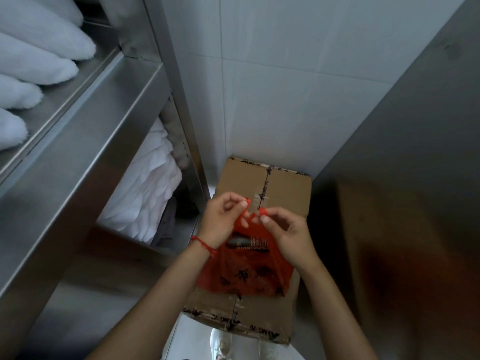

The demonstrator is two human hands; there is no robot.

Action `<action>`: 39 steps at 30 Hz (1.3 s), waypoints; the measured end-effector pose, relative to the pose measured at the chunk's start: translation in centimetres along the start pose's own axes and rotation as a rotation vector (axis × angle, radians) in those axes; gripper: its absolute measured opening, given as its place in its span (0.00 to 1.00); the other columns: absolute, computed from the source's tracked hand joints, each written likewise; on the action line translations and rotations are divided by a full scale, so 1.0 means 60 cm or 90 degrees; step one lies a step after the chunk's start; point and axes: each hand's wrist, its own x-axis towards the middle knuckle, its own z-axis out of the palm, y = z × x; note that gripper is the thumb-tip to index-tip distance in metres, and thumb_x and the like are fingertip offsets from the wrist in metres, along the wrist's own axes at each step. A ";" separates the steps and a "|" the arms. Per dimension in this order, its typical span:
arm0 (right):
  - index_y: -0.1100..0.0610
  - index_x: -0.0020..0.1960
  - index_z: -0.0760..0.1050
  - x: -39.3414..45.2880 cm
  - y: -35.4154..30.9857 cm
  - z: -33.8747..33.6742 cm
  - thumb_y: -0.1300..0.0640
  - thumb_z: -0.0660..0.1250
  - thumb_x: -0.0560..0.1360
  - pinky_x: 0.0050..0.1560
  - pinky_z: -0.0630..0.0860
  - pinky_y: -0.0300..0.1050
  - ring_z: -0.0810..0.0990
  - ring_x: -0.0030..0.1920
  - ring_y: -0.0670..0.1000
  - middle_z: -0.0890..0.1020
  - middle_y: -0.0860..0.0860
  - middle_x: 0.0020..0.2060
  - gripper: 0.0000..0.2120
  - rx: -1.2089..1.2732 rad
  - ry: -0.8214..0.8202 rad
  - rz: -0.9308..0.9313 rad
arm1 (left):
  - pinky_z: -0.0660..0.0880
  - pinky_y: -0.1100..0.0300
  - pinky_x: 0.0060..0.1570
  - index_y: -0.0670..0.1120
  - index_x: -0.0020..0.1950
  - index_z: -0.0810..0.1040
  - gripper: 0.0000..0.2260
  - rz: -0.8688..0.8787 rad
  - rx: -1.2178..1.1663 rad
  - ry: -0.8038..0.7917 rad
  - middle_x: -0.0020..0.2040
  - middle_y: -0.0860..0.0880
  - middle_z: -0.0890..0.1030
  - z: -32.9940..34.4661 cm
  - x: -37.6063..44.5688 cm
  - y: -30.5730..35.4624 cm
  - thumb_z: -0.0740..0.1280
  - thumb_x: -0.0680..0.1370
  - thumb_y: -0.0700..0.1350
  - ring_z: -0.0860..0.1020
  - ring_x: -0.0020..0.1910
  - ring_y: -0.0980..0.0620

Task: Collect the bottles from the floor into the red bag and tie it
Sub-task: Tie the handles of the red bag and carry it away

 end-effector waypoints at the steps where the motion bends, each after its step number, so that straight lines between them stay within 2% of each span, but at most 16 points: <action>1: 0.50 0.42 0.80 -0.001 0.004 0.004 0.68 0.64 0.74 0.51 0.76 0.44 0.82 0.41 0.46 0.84 0.47 0.36 0.14 -0.001 -0.011 -0.009 | 0.72 0.69 0.25 0.43 0.37 0.74 0.10 -0.005 0.009 -0.007 0.25 0.50 0.78 0.007 0.000 -0.005 0.63 0.74 0.31 0.74 0.19 0.60; 5: 0.60 0.48 0.76 -0.002 0.015 0.008 0.70 0.62 0.75 0.46 0.77 0.44 0.81 0.37 0.51 0.82 0.53 0.32 0.08 0.020 -0.035 -0.006 | 0.70 0.72 0.23 0.45 0.36 0.77 0.12 -0.041 0.016 -0.050 0.20 0.55 0.78 0.023 0.000 -0.025 0.63 0.74 0.31 0.73 0.19 0.63; 7: 0.57 0.48 0.71 0.000 0.018 0.006 0.69 0.62 0.75 0.45 0.77 0.43 0.81 0.36 0.52 0.83 0.52 0.32 0.08 0.015 -0.035 0.010 | 0.69 0.72 0.23 0.45 0.36 0.77 0.12 -0.070 -0.004 -0.069 0.19 0.54 0.77 0.025 -0.001 -0.034 0.63 0.75 0.31 0.72 0.19 0.63; 10: 0.52 0.45 0.68 0.005 0.023 0.003 0.67 0.63 0.75 0.48 0.77 0.49 0.81 0.37 0.52 0.83 0.53 0.32 0.11 -0.004 -0.027 0.033 | 0.70 0.70 0.25 0.46 0.37 0.81 0.15 -0.110 -0.064 -0.101 0.21 0.53 0.78 0.016 -0.002 -0.045 0.62 0.73 0.30 0.72 0.20 0.60; 13: 0.52 0.43 0.67 0.010 0.028 0.000 0.65 0.64 0.75 0.44 0.78 0.44 0.82 0.36 0.49 0.83 0.50 0.30 0.10 -0.022 -0.028 0.042 | 0.70 0.69 0.26 0.48 0.37 0.84 0.10 -0.114 -0.096 -0.143 0.26 0.52 0.80 0.007 -0.006 -0.046 0.67 0.71 0.35 0.73 0.23 0.58; 15: 0.53 0.43 0.67 0.014 0.030 0.001 0.65 0.64 0.74 0.43 0.78 0.46 0.82 0.35 0.51 0.83 0.51 0.30 0.09 -0.017 -0.031 0.050 | 0.68 0.70 0.25 0.49 0.36 0.83 0.07 -0.112 -0.074 -0.125 0.24 0.52 0.79 0.010 -0.007 -0.045 0.69 0.71 0.38 0.72 0.22 0.59; 18: 0.53 0.47 0.69 0.019 0.032 0.002 0.61 0.66 0.74 0.45 0.77 0.52 0.82 0.36 0.53 0.83 0.53 0.32 0.07 -0.049 -0.032 0.078 | 0.66 0.70 0.21 0.48 0.33 0.82 0.10 -0.123 -0.050 -0.054 0.20 0.52 0.77 0.016 -0.002 -0.048 0.69 0.71 0.36 0.69 0.18 0.60; 20: 0.50 0.53 0.72 0.022 0.035 -0.006 0.60 0.67 0.73 0.46 0.76 0.46 0.81 0.37 0.48 0.83 0.51 0.33 0.11 -0.071 -0.037 0.085 | 0.66 0.69 0.20 0.48 0.34 0.81 0.08 -0.139 -0.057 -0.038 0.19 0.52 0.76 0.016 0.001 -0.045 0.70 0.70 0.36 0.69 0.18 0.59; 22: 0.51 0.55 0.75 0.024 0.033 -0.014 0.65 0.66 0.73 0.46 0.75 0.40 0.80 0.40 0.46 0.82 0.51 0.37 0.14 -0.036 -0.054 0.087 | 0.67 0.69 0.20 0.45 0.35 0.81 0.06 -0.144 -0.060 -0.053 0.18 0.52 0.75 0.013 0.003 -0.043 0.69 0.71 0.36 0.70 0.17 0.58; 24: 0.53 0.51 0.79 0.025 0.033 -0.015 0.66 0.65 0.73 0.47 0.75 0.39 0.80 0.42 0.47 0.83 0.53 0.40 0.11 0.016 -0.047 0.098 | 0.68 0.69 0.19 0.44 0.36 0.79 0.06 -0.147 -0.068 -0.066 0.19 0.51 0.76 0.009 0.004 -0.042 0.68 0.72 0.35 0.72 0.17 0.58; 26: 0.52 0.43 0.81 0.028 0.037 -0.009 0.64 0.67 0.73 0.43 0.75 0.35 0.80 0.38 0.42 0.84 0.47 0.36 0.09 0.003 -0.006 0.102 | 0.70 0.68 0.19 0.44 0.35 0.78 0.08 -0.157 -0.076 -0.073 0.21 0.50 0.79 0.006 0.006 -0.042 0.67 0.73 0.35 0.75 0.18 0.57; 29: 0.49 0.33 0.80 0.033 0.049 0.002 0.63 0.68 0.72 0.38 0.73 0.32 0.78 0.33 0.38 0.82 0.42 0.28 0.13 -0.016 0.034 0.107 | 0.73 0.68 0.21 0.44 0.37 0.78 0.07 -0.176 -0.089 -0.072 0.24 0.49 0.81 0.004 0.006 -0.043 0.66 0.73 0.35 0.79 0.21 0.54; 32: 0.48 0.33 0.79 0.031 0.057 0.009 0.62 0.68 0.72 0.40 0.73 0.33 0.78 0.34 0.39 0.82 0.42 0.29 0.12 -0.059 0.078 0.070 | 0.74 0.67 0.22 0.44 0.37 0.77 0.06 -0.176 -0.078 -0.043 0.24 0.49 0.81 0.000 0.005 -0.045 0.67 0.73 0.36 0.79 0.21 0.53; 35: 0.49 0.36 0.78 0.020 0.062 0.009 0.58 0.68 0.73 0.45 0.73 0.40 0.78 0.40 0.46 0.80 0.45 0.35 0.07 -0.156 0.155 -0.025 | 0.74 0.67 0.21 0.43 0.36 0.77 0.06 -0.187 -0.057 0.021 0.21 0.48 0.79 -0.013 0.006 -0.046 0.67 0.73 0.36 0.76 0.18 0.55; 39: 0.52 0.39 0.81 0.001 0.066 0.022 0.56 0.69 0.70 0.48 0.72 0.41 0.77 0.43 0.42 0.80 0.42 0.36 0.03 -0.235 0.129 -0.145 | 0.74 0.67 0.20 0.39 0.36 0.75 0.06 -0.272 -0.127 0.045 0.20 0.47 0.78 -0.021 0.007 -0.040 0.67 0.73 0.35 0.76 0.18 0.56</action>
